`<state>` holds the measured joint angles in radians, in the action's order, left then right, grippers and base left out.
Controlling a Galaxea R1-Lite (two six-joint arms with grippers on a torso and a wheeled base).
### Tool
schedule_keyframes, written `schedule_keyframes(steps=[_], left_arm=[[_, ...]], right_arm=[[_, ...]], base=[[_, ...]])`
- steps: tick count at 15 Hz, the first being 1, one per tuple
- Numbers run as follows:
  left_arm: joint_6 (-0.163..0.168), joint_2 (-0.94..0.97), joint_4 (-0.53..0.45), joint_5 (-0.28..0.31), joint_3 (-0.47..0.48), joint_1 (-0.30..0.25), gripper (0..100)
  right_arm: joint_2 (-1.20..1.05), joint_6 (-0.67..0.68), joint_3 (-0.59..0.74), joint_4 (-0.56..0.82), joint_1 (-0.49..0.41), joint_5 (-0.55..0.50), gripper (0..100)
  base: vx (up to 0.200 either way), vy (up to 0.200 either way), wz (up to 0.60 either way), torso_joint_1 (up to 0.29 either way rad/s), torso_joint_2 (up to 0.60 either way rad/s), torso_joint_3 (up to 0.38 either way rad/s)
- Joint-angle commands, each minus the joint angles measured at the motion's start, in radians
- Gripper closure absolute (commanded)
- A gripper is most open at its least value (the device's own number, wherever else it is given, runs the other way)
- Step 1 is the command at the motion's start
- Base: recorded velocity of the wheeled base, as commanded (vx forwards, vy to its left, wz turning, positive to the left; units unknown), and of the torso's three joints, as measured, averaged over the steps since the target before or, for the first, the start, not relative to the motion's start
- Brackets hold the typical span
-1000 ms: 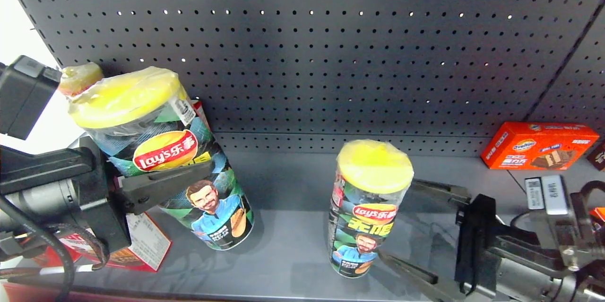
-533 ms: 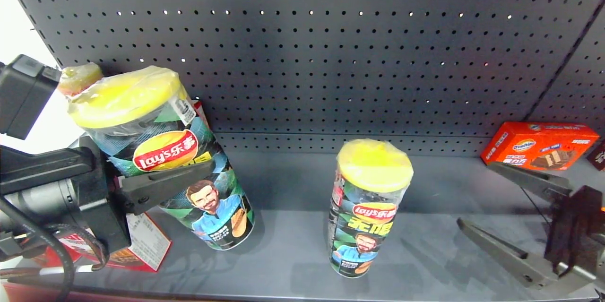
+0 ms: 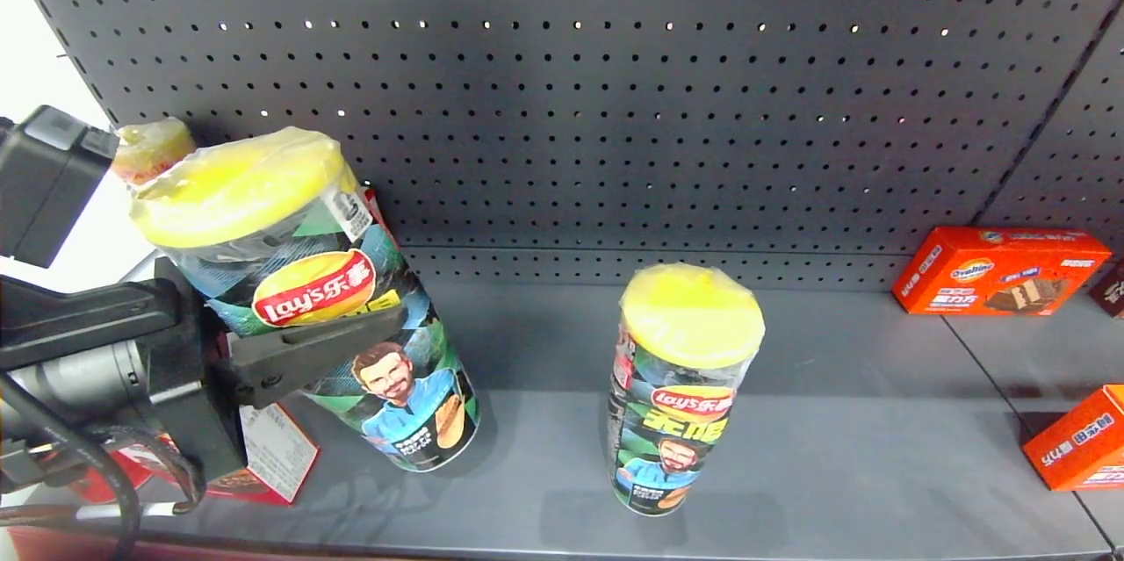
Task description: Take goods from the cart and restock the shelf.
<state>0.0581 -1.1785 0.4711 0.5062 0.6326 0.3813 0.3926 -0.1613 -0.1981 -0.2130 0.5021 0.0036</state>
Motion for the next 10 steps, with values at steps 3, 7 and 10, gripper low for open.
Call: schedule_keyframes(steps=[3,7,10], left_arm=[[0.048,0.0,-0.003,-0.003,-0.001,0.001,100],[0.055,0.0,-0.003,-0.049,-0.004,0.033,100],[0.055,-0.001,0.0,-0.054,-0.024,0.047,100]], right_arm=[[-0.393,0.017,0.031,0.302,-0.002,-0.034,0],[-0.393,0.042,0.137,0.293,0.052,-0.16,0],[-0.393,0.06,0.143,0.277,0.11,-0.106,0]], base=[[0.0,0.0,0.0,0.0,0.0,0.0],[0.0,0.0,0.0,0.0,0.0,0.0],[0.0,0.0,0.0,0.0,0.0,0.0]])
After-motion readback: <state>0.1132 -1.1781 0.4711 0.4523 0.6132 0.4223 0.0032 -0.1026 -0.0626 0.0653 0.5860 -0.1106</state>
